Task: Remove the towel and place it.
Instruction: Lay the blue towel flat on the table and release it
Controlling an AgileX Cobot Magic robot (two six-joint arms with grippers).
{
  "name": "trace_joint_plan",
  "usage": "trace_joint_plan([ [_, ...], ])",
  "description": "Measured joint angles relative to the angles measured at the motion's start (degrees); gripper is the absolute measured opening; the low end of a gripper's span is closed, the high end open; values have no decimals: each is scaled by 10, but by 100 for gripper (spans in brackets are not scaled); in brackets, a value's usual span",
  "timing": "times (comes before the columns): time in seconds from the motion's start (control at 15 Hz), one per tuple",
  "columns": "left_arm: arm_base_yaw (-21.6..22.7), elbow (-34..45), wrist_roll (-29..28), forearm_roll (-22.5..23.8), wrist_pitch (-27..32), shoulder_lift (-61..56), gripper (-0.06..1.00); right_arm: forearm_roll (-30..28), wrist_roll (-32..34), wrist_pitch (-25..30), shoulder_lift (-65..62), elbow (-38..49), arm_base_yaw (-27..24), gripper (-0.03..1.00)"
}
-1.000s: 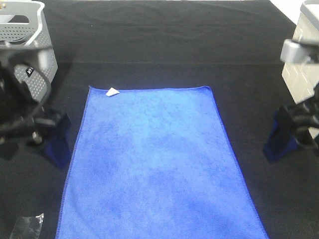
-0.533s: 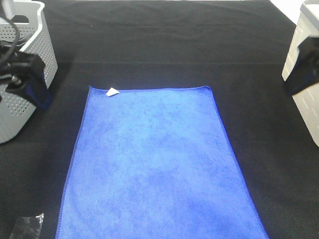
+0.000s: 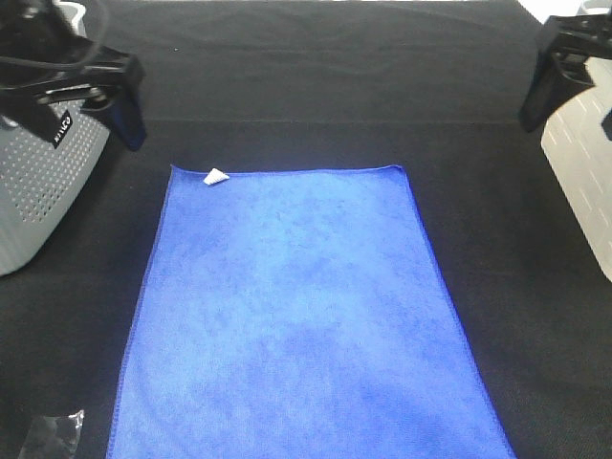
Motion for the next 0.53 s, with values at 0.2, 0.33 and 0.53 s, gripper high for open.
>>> trace_joint_plan([
  [0.2, 25, -79, 0, -2, 18, 78, 80, 0, -6, 17, 74, -81, 0, 82],
  [0.33, 46, -127, 2, -15, 28, 123, 80, 1, -7, 24, 119, -137, 2, 84],
  [0.53, 51, -193, 23, -34, 31, 187, 80, 20, -21, 44, 195, -219, 2, 85],
])
